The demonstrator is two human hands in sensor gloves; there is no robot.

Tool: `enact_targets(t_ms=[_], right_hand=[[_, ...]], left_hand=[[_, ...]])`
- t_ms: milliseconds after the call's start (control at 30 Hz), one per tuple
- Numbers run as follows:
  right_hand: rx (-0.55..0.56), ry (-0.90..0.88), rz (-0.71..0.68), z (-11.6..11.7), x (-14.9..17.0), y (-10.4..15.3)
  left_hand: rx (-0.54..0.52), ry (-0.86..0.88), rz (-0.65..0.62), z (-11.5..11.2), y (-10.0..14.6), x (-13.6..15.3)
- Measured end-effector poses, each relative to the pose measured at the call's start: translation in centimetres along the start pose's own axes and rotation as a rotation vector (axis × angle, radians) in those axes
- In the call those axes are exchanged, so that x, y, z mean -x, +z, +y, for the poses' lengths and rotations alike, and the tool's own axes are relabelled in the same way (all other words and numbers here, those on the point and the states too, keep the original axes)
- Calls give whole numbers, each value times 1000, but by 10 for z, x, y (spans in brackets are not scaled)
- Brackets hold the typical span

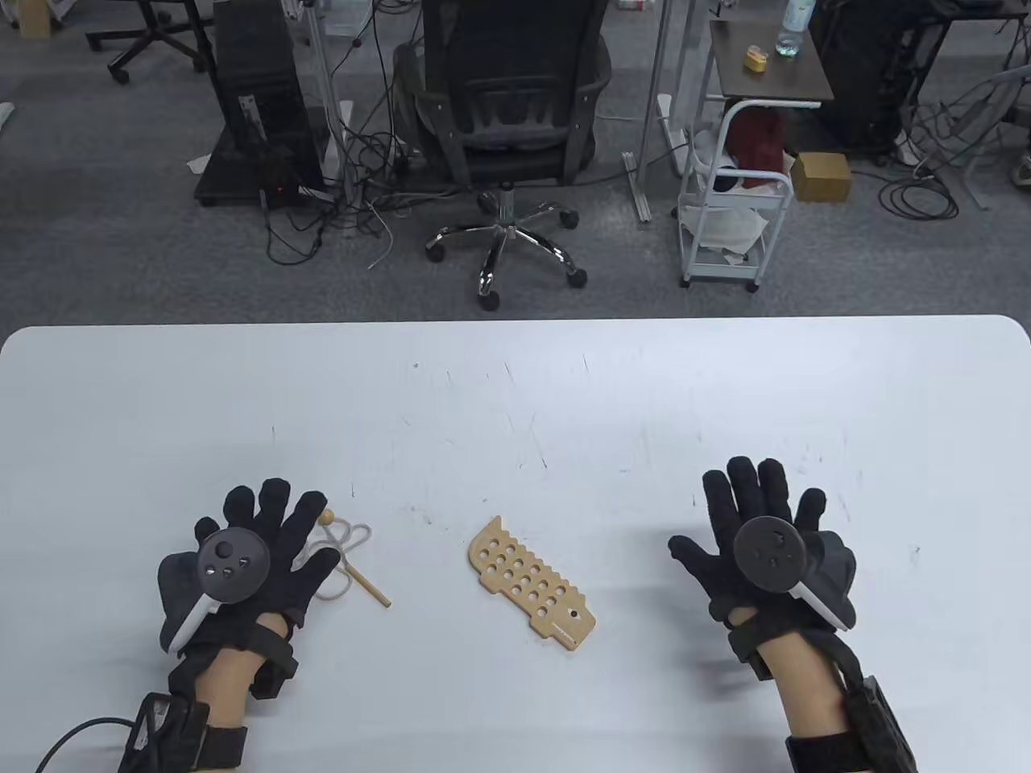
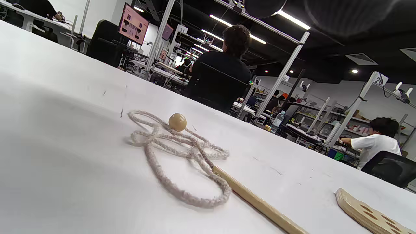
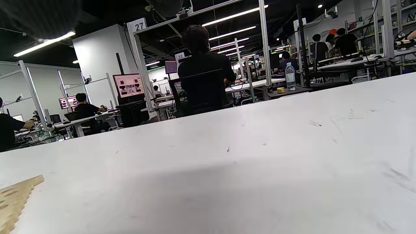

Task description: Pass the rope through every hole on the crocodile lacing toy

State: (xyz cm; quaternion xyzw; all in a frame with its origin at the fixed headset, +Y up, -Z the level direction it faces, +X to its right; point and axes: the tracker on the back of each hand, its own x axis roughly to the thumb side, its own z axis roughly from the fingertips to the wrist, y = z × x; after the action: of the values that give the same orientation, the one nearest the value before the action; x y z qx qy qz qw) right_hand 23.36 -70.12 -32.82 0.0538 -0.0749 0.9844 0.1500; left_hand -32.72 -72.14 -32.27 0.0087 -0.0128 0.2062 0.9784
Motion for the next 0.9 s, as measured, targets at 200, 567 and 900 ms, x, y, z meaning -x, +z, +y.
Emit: enact_targets(t_ms=[200, 567, 900], right_hand=[[-13, -4, -12, 1, -3, 0], [-18, 10, -22, 2, -7, 1], [-54, 39, -21, 9, -11, -1]], left_hand=[[-14, 26, 2, 2, 2, 2], [-41, 4, -38, 14, 9, -8], [-40, 6, -57, 16, 11, -12]])
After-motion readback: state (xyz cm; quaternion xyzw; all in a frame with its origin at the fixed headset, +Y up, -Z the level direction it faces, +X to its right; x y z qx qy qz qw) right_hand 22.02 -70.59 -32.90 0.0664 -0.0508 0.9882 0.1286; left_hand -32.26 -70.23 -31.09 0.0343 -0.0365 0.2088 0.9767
